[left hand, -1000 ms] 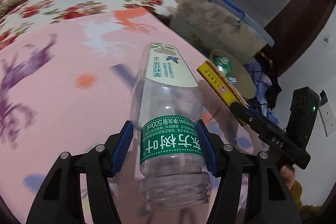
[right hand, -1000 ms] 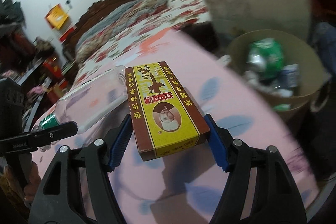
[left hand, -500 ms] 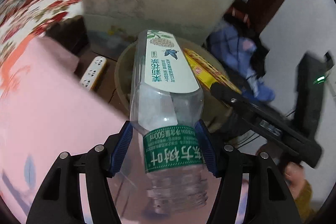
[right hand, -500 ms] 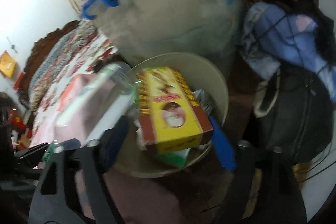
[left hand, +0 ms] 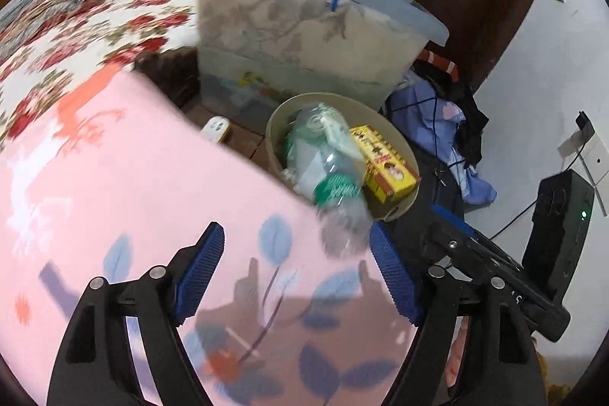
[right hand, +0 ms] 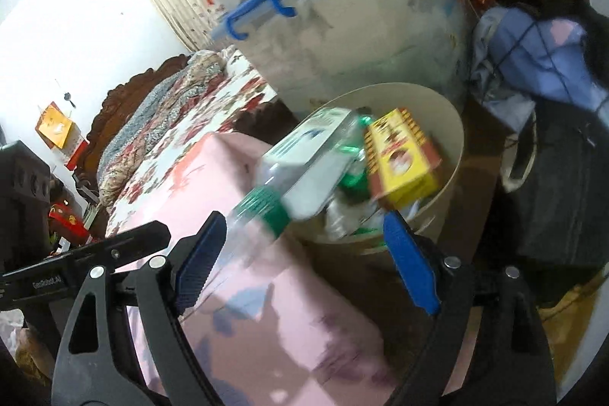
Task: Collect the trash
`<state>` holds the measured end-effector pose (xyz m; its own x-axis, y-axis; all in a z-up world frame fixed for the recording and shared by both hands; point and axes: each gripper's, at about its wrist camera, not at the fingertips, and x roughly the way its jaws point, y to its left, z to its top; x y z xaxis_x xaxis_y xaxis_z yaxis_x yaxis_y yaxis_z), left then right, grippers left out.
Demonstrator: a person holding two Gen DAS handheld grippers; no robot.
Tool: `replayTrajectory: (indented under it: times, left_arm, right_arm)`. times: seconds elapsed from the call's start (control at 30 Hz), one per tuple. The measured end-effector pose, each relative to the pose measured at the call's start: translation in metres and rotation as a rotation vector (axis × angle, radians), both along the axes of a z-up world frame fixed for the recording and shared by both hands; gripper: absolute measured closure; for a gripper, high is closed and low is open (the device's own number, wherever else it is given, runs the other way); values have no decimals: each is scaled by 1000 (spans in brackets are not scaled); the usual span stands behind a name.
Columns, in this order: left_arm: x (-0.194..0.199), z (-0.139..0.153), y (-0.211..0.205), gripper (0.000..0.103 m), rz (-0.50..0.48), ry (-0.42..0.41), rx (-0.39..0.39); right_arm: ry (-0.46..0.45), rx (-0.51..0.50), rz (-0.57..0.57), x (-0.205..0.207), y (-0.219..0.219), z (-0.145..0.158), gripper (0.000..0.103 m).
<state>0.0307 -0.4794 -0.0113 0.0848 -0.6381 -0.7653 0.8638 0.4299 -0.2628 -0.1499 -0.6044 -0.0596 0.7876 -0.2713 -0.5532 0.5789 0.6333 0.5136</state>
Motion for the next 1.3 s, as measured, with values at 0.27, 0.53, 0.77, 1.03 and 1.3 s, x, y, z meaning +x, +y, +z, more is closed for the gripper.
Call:
replayTrajectory:
  times: [0.27, 0.53, 0.77, 1.03, 1.3]
  left_arm:
    - [-13, -2, 77, 20, 95, -60, 23]
    - [-29, 20, 142, 9, 179, -164, 5]
    - [-48, 46, 178, 9, 233, -278, -4]
    - [-68, 67, 210, 9, 294, -395, -23]
    - [-78, 83, 236, 9, 344, -435, -54]
  right_arm:
    - [8, -25, -30, -4, 77, 2, 18]
    - [5, -12, -105, -22, 121, 14, 10]
    - [-4, -77, -115, -31, 152, 43, 6]
    - [-11, -101, -139, -45, 174, 62, 4]
    - [-42, -132, -120, -49, 197, 79, 4]
